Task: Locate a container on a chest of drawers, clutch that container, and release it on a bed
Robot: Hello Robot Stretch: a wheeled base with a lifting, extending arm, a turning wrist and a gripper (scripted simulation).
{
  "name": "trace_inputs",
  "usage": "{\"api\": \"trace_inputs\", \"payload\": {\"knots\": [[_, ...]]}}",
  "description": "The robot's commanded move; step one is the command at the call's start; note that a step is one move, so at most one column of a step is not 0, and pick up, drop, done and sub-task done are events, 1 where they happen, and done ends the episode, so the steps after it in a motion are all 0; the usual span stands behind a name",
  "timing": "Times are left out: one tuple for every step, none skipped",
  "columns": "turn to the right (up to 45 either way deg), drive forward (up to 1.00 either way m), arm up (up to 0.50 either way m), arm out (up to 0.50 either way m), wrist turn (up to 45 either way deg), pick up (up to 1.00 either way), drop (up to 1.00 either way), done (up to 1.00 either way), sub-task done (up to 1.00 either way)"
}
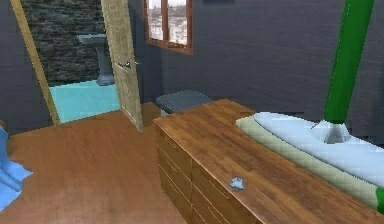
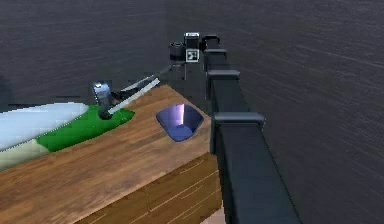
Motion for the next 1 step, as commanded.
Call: {"api": "trace_inputs", "payload": {"knots": [[0.0,0.00,0.00,0.00,45.0,0.00,0.00,0.00,0.00]]}}
